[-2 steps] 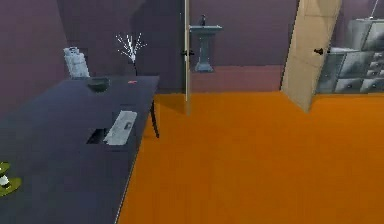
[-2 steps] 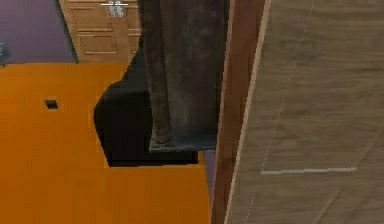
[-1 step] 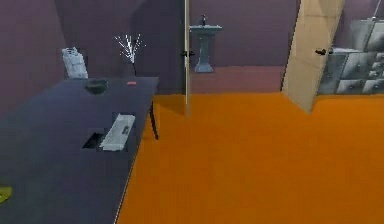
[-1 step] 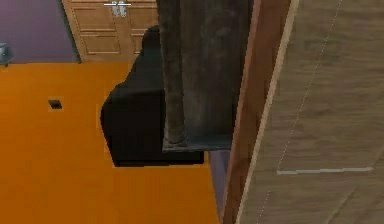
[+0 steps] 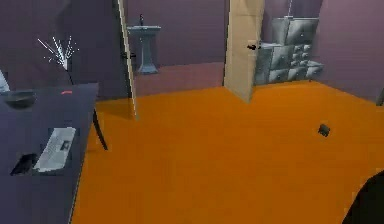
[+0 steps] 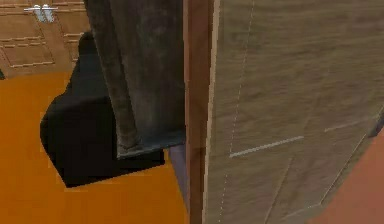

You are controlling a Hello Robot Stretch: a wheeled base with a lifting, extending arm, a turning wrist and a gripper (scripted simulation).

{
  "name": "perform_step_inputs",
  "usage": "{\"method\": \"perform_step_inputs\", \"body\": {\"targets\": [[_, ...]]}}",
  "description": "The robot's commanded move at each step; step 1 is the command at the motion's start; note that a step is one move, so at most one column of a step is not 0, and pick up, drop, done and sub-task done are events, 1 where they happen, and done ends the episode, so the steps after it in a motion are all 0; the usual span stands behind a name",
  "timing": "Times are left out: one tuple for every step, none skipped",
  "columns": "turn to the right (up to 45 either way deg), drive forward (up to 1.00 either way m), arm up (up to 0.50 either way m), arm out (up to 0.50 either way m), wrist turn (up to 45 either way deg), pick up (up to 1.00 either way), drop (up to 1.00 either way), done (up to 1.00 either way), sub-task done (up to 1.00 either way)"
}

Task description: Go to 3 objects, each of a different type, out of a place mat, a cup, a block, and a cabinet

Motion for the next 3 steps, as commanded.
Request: {"method": "perform_step_inputs", "body": {"targets": [[0.0, 0.45, 0.00, 0.00, 0.0, 0.00, 0.00, 0.00, 0.00], [21.0, 0.00, 0.00, 0.00, 0.0, 0.00, 0.00, 0.00, 0.00], [0.0, 1.00, 0.00, 0.00, 0.0, 0.00, 0.00, 0.00, 0.00]]}}
